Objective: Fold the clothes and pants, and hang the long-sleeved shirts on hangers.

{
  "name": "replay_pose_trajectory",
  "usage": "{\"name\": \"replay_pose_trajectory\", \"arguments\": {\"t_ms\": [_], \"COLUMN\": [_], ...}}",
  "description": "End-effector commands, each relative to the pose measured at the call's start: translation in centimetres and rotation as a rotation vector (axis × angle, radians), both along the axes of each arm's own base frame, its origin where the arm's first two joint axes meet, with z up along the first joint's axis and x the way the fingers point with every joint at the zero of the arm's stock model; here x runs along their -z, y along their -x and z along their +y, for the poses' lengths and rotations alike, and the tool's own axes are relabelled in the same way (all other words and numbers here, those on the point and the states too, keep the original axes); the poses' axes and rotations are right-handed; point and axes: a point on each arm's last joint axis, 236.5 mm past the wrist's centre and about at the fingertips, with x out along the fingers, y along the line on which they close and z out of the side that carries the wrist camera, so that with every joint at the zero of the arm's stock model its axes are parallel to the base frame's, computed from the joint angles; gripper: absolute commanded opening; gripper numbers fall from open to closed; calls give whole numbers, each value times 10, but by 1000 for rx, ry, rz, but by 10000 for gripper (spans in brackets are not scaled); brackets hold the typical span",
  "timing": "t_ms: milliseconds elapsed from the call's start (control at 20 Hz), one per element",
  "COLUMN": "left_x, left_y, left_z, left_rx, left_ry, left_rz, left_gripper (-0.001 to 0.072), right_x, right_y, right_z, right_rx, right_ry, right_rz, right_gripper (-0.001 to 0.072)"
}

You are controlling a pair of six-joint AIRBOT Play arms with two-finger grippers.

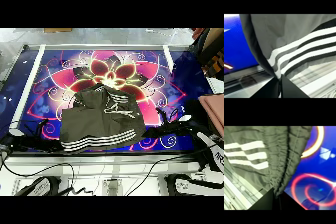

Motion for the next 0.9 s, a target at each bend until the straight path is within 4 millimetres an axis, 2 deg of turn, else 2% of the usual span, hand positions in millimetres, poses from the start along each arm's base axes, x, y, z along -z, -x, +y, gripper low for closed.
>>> {"name": "replay_pose_trajectory", "arguments": {"t_ms": [0,50,150,250,400,450,550,650,750,850], "left_x": [-26,-44,-95,-167,-285,-327,-397,-470,-535,-593], "left_y": [-16,-29,-62,-96,-118,-118,-113,-97,-70,-28], "left_z": [-6,-9,-14,-23,-40,-45,-47,-40,-26,-3], "left_rx": [10,8,2,-18,-26,-33,-66,-151,-293,-477], "left_ry": [49,72,113,157,210,216,168,67,-18,-105], "left_rz": [-53,-100,-251,-476,-822,-945,-1175,-1429,-1669,-1902], "left_gripper": [25,25,25,25,24,25,23,23,23,23], "right_x": [-34,-53,-106,-174,-284,-318,-382,-439,-494,-532], "right_y": [-14,-20,-29,-33,-25,-18,7,35,59,81], "right_z": [0,1,4,13,28,31,34,38,37,38], "right_rx": [-15,-21,-35,-24,49,70,62,52,108,147], "right_ry": [2,4,-1,-36,-123,-142,-131,-113,-125,-150], "right_rz": [-118,-179,-339,-518,-778,-863,-1055,-1239,-1378,-1458], "right_gripper": [21,21,21,21,21,21,21,22,21,22]}}
